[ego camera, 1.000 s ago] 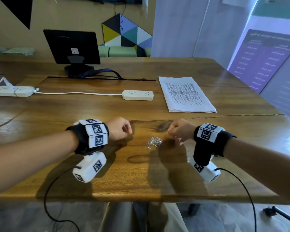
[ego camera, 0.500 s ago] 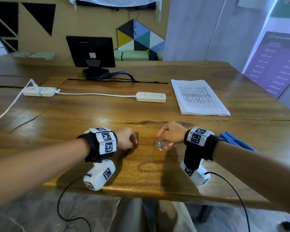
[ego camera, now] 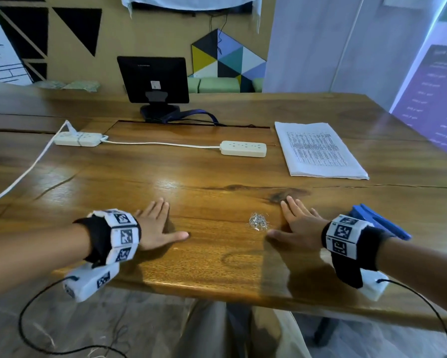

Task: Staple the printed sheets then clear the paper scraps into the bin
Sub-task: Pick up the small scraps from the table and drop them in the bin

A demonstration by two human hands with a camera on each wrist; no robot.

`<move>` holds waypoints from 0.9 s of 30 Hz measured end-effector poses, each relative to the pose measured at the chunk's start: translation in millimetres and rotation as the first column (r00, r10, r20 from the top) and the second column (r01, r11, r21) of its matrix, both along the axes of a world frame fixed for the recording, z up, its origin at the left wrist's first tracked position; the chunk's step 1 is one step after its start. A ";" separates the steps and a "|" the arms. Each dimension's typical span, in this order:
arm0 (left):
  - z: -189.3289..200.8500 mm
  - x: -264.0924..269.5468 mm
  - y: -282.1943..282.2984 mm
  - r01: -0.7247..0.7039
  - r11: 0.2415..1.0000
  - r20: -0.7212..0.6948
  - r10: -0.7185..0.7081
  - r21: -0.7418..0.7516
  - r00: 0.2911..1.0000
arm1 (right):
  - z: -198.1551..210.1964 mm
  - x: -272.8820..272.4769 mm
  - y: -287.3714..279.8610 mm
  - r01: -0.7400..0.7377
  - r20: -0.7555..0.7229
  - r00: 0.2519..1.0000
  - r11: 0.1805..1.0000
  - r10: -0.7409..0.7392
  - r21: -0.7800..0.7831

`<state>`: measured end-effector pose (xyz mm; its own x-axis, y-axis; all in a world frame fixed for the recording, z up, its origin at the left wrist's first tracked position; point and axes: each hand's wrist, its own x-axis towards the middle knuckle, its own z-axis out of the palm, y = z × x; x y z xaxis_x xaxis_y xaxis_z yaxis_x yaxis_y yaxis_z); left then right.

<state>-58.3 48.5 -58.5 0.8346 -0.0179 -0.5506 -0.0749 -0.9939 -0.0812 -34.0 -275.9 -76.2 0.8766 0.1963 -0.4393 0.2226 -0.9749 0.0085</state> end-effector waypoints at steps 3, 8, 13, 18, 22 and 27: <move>-10.7 -6.9 -26.7 0.088 0.995 0.053 -0.085 -0.051 0.995 | 0.1 -6.1 10.4 -0.056 0.003 0.998 0.998 0.056 0.017; -12.8 0.3 -80.8 0.280 0.952 0.039 -0.278 -0.121 0.960 | 5.4 -16.2 27.7 -0.143 -0.040 0.989 0.989 0.145 0.047; -6.7 13.5 -118.8 0.314 0.934 0.048 -0.311 -0.170 0.949 | 26.0 1.9 23.3 -0.147 -0.031 0.988 0.988 0.148 0.036; -3.2 30.3 -132.5 0.317 0.932 0.108 -0.302 -0.174 0.947 | 19.0 27.3 24.0 -0.092 -0.005 0.996 0.996 0.092 -0.008; -7.2 26.6 -130.6 0.381 0.906 0.050 -0.379 -0.182 0.924 | 9.7 12.6 26.0 -0.105 -0.042 0.994 0.994 0.105 -0.006; 2.2 18.2 -121.6 0.380 0.874 0.162 -0.346 -0.301 0.924 | 25.1 -4.9 15.8 -0.171 -0.019 0.985 0.981 0.173 0.094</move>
<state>-40.1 -73.1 -56.3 0.7850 -0.4916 -0.3769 -0.4440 -0.8708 0.2110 -38.9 -260.0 -51.1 0.8142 0.3839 -0.4356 0.3861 -0.9183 -0.0877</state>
